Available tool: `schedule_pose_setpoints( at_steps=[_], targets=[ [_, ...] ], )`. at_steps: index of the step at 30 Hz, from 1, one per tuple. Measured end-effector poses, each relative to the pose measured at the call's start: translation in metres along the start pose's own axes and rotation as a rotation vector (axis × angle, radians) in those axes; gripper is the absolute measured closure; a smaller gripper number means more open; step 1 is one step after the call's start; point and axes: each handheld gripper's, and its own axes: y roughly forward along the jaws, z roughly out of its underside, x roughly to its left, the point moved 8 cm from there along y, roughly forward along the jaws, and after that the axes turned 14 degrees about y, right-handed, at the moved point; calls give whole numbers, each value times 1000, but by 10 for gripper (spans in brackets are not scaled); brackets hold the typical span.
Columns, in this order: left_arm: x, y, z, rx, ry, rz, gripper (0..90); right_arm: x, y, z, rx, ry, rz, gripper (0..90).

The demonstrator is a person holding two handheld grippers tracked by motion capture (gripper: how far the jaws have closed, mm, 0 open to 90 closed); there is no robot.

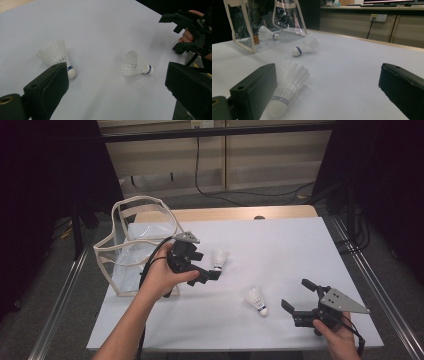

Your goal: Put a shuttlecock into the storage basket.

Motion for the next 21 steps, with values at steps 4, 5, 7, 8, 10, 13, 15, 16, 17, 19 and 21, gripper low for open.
schedule_pose_setpoints(
  at_steps=[4,5,7,8,10,13,15,16,17,19,21],
  targets=[
    [-1,3,5,10,5,5,47,0,0,0,0,-3,1,14],
    [-1,4,6,9,9,9,46,0,0,0,0,-2,1,14],
    [-2,6,9,11,8,9,42,0,0,0,1,-6,3,14],
    [-3,6,10,11,13,17,41,0,0,0,1,-5,2,15],
    [-3,8,12,11,10,18,40,0,0,0,1,-6,3,14],
    [-4,11,16,10,10,20,39,0,0,0,-1,-5,2,14],
    [-4,13,19,10,6,22,40,0,0,0,-1,-4,3,14],
    [-4,14,20,12,5,20,40,0,0,0,-1,-3,3,15],
    [-4,15,21,12,6,20,40,0,0,0,0,-6,3,14],
    [-4,17,23,12,8,23,40,0,0,0,-2,-3,3,14],
    [-5,19,24,7,9,17,40,0,0,0,-1,-4,3,15]
  ],
)
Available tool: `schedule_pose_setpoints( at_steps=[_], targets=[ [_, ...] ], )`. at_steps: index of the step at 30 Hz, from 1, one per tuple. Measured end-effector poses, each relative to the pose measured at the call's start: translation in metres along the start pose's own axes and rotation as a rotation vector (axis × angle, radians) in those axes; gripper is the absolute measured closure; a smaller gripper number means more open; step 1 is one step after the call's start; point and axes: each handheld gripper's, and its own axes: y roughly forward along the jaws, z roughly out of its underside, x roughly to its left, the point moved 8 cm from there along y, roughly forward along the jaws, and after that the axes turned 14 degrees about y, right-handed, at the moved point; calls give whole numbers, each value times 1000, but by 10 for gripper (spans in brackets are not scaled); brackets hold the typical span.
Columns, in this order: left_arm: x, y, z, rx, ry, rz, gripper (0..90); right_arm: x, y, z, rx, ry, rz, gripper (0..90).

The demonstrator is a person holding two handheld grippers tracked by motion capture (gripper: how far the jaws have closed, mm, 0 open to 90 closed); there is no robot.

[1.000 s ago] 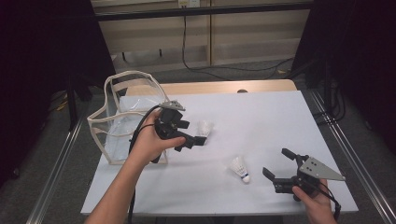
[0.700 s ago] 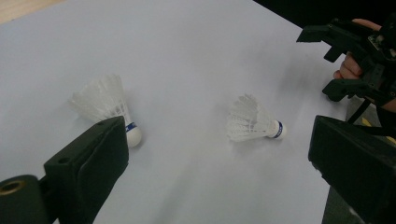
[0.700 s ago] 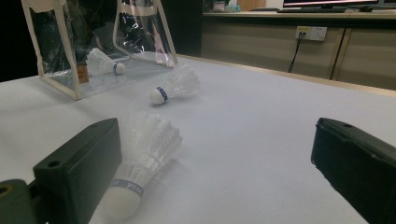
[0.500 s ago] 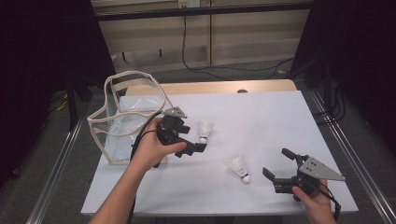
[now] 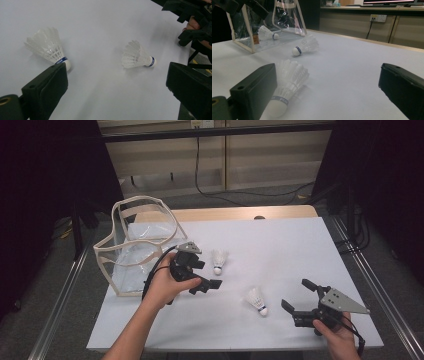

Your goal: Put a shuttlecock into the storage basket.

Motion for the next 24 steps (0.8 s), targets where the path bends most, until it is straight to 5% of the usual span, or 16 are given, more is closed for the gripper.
schedule_pose_setpoints(
  at_steps=[10,24],
  targets=[
    [-9,9,4,0,40,7,39,-1,0,-1,-3,-4,6,15],
    [-26,25,10,1,64,70,22,0,1,-1,-3,-2,2,14]
  ],
)
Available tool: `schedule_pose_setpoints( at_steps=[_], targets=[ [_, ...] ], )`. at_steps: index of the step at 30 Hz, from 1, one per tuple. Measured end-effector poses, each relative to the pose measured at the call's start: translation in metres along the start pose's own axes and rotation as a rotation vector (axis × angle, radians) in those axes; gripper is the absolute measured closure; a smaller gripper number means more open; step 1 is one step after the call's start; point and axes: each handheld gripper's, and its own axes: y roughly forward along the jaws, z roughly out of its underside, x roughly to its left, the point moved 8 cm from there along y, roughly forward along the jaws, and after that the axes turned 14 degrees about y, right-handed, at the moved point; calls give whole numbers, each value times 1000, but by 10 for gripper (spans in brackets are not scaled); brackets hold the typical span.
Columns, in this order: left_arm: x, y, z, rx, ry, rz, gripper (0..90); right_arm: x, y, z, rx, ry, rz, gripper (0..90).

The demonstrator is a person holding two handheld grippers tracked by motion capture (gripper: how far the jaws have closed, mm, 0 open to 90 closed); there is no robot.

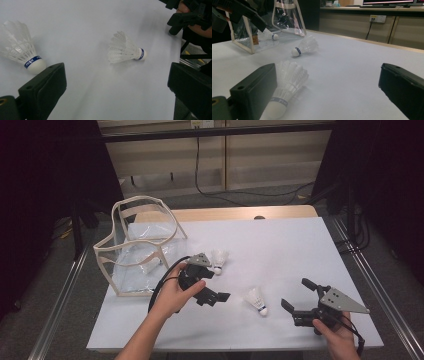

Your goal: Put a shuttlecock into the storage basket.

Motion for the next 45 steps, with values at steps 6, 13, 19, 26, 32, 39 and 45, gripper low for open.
schedule_pose_setpoints(
  at_steps=[6,13,19,26,32,39,45],
  targets=[
    [-3,6,0,-10,4,11,25,0,-1,0,-2,0,1,15],
    [-6,12,-1,-17,14,23,23,0,-1,0,-2,-3,0,15],
    [-9,18,-1,-33,-5,37,23,-1,-1,0,-1,-3,2,15],
    [-15,31,0,-14,-4,64,22,-1,-2,0,-1,-5,4,15],
    [-18,40,1,3,4,62,22,-1,-2,0,-2,-3,1,15],
    [-19,44,0,-5,-14,57,29,-1,-2,0,-2,-2,3,15],
    [-19,48,2,-1,-20,57,25,-1,-2,0,1,0,3,15]
  ],
)
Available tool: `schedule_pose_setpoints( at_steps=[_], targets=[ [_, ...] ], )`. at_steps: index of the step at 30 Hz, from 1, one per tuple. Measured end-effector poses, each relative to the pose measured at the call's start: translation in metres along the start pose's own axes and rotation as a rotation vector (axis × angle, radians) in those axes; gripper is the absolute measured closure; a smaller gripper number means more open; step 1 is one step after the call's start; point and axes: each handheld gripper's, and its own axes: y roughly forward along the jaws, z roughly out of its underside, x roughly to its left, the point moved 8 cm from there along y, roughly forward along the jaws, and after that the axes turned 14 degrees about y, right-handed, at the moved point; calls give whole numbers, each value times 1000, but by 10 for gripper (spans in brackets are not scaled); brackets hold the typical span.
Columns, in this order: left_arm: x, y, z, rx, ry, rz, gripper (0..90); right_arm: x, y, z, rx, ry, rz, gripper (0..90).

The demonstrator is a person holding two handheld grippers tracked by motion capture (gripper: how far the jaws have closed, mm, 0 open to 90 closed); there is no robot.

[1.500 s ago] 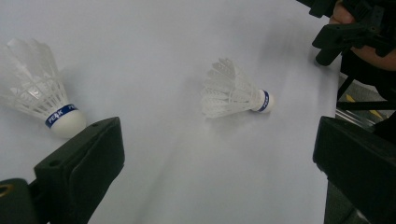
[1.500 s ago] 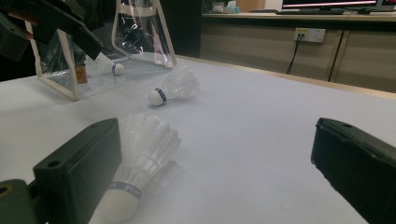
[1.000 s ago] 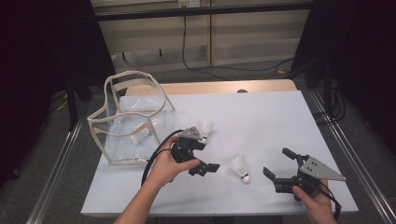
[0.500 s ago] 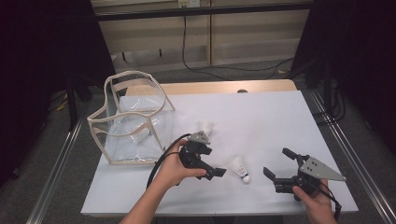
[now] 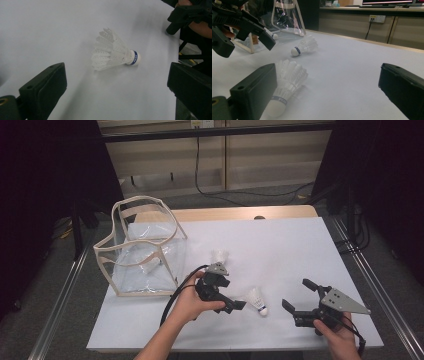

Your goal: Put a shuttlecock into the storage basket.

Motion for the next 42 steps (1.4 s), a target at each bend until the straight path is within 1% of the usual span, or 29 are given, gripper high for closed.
schedule_pose_setpoints(
  at_steps=[2,8,9,10,15,18,23,25,32,37,40,41,42],
  targets=[
    [0,1,0,2,2,-4,25,0,0,0,-3,0,0,15],
    [-3,6,0,4,0,4,32,0,0,-1,-4,0,0,15],
    [-3,6,0,6,6,3,33,0,0,0,-2,0,1,15],
    [-3,7,0,8,11,1,32,0,-1,0,-3,2,0,15],
    [-4,10,1,9,7,-5,32,-1,0,0,-2,-2,2,15],
    [-4,11,2,19,9,-10,32,0,0,-1,-5,-1,-1,15],
    [-3,14,1,11,8,-16,29,0,0,-1,-3,0,0,15],
    [-3,16,1,13,21,-15,30,0,0,-1,-3,3,1,15],
    [-3,21,-1,4,21,-14,29,0,0,0,-2,-2,-1,15],
    [-2,24,0,16,47,-17,43,0,0,0,-3,3,0,15],
    [-2,27,0,12,57,-10,58,0,0,0,-1,1,-1,15],
    [-2,28,0,15,67,-10,64,1,0,0,-1,2,-2,15],
    [-2,30,0,15,66,-6,67,1,0,0,0,-2,-4,15]
  ],
)
